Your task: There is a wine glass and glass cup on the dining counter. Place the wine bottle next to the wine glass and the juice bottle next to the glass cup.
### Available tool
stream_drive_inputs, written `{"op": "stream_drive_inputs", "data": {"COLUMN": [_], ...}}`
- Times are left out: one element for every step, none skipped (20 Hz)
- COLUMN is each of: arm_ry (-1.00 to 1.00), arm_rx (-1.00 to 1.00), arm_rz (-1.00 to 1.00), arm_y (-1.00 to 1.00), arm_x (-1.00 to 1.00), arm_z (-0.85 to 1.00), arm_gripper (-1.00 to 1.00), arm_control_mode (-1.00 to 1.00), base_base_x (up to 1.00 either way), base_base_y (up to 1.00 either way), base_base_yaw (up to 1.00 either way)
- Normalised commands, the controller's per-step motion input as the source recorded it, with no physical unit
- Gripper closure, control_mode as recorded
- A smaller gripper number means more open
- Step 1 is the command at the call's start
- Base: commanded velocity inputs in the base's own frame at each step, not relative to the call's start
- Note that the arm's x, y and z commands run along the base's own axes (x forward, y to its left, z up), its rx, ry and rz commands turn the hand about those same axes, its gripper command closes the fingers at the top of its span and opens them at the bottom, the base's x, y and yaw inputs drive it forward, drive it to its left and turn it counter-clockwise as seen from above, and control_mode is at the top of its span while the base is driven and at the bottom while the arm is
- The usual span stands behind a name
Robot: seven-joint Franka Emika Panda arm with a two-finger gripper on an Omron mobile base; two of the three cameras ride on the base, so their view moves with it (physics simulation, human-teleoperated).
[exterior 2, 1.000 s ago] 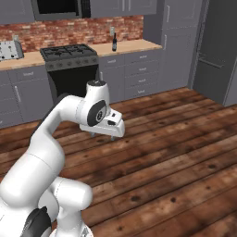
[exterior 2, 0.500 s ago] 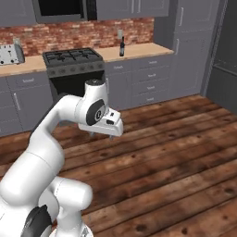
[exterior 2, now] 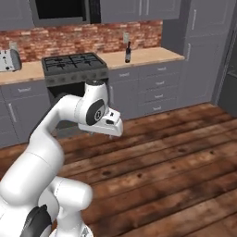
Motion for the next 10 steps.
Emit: {"op": "stream_drive_inputs", "data": {"arm_ry": [0.00, 0.00, 0.00, 0.00, 0.00, 0.00, 0.00, 0.00, 0.00, 0.00], "arm_rx": [0.00, 0.00, 0.00, 0.00, 0.00, 0.00, 0.00, 0.00, 0.00, 0.00], "arm_rz": [0.00, 0.00, 0.00, 0.00, 0.00, 0.00, 0.00, 0.00, 0.00, 0.00], "arm_y": [0.00, 0.00, 0.00, 0.00, 0.00, 0.00, 0.00, 0.00, 0.00, 0.00], "arm_x": [0.00, 0.00, 0.00, 0.00, 0.00, 0.00, 0.00, 0.00, 0.00, 0.00], "arm_z": [0.00, 0.00, 0.00, 0.00, 0.00, 0.00, 0.00, 0.00, 0.00, 0.00], "arm_gripper": [-1.00, -1.00, -1.00, -1.00, -1.00, -1.00, -1.00, -1.00, -1.00, -1.00], "arm_control_mode": [1.00, 1.00, 1.00, 1.00, 1.00, 1.00, 1.00, 1.00, 1.00, 1.00], "base_base_x": [0.93, 0.93, 0.93, 0.93, 0.93, 0.93, 0.93, 0.93, 0.93, 0.93], "base_base_y": [0.09, 0.08, 0.08, 0.07, 0.07, 0.07, 0.07, 0.07, 0.07, 0.08], "base_base_yaw": [0.09, 0.09, 0.09, 0.09, 0.09, 0.09, 0.09, 0.09, 0.09, 0.09]}}
